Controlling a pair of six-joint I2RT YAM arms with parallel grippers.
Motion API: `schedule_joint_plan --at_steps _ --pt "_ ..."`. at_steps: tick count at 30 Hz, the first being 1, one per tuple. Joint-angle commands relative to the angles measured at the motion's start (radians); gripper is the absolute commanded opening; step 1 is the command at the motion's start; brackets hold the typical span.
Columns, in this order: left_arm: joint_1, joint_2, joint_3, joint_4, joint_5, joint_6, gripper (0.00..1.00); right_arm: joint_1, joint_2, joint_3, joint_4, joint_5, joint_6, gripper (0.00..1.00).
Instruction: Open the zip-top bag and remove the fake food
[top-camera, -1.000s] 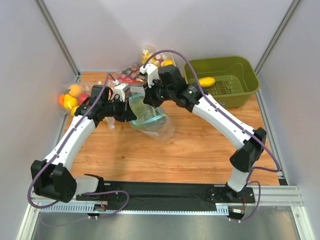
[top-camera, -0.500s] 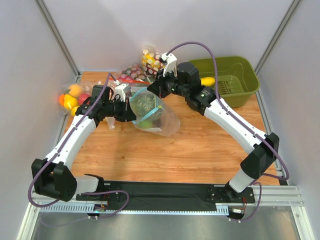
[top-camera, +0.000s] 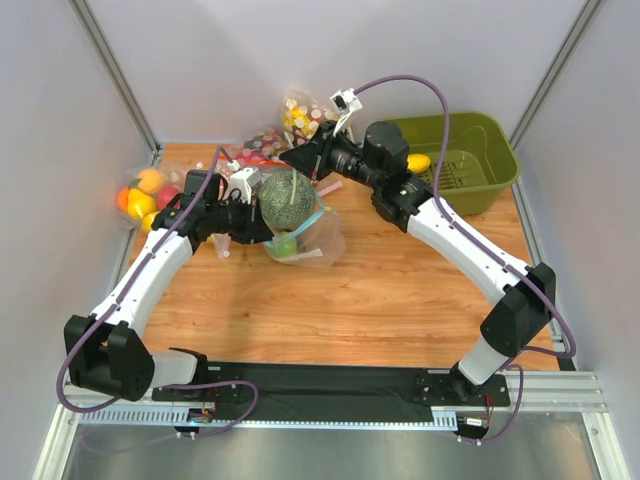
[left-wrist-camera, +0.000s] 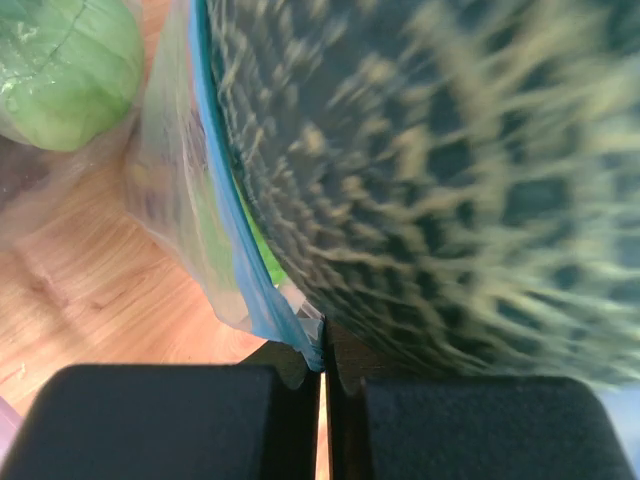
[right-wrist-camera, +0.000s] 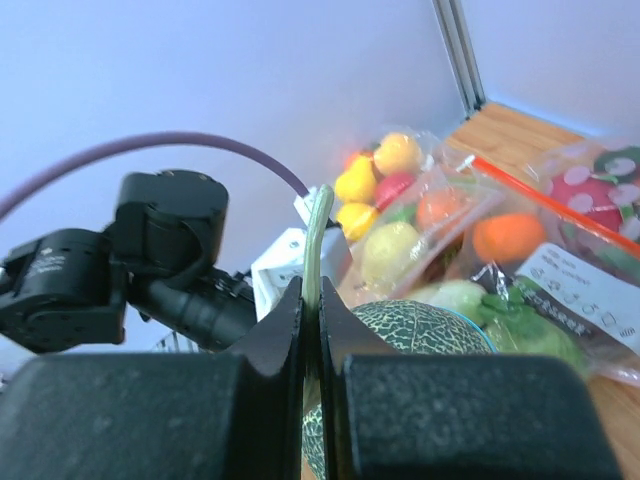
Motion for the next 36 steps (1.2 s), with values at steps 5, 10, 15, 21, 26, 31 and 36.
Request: schedule_joint_plan --at_steps 5,10,15,21,26,31,36 --pt "-0.002 0.004 0.018 0.024 0.012 -0.001 0.0 -0.007 -0.001 0.024 0.186 -0.033 0.079 0.0" --pt "-0.002 0.007 0.016 0.021 0.009 0.001 0.0 -0.055 -0.038 0.013 0.191 -0.026 0.071 0.0" --pt "-0.002 0.005 0.018 0.021 0.007 0.001 0.0 -0.131 -0.078 -0.005 0.191 -0.033 0.079 0.0" --pt "-0.002 0.007 0.019 0.019 0.003 0.003 0.0 -0.242 -0.13 -0.034 0.157 -0.012 0.037 0.0" --pt "-0.002 0.002 0.019 0.019 0.003 0.003 0.0 -0.381 -0.13 -0.027 0.096 0.014 0.002 0.0" --pt "-0.002 -0.001 0.019 0.019 0.001 0.004 0.0 -0.49 -0.084 0.008 0.019 0.078 -0.074 0.0" --pt "-0.002 -0.001 0.021 0.019 0.004 0.007 0.0 -0.541 0.011 0.096 -0.121 0.172 -0.185 0.0"
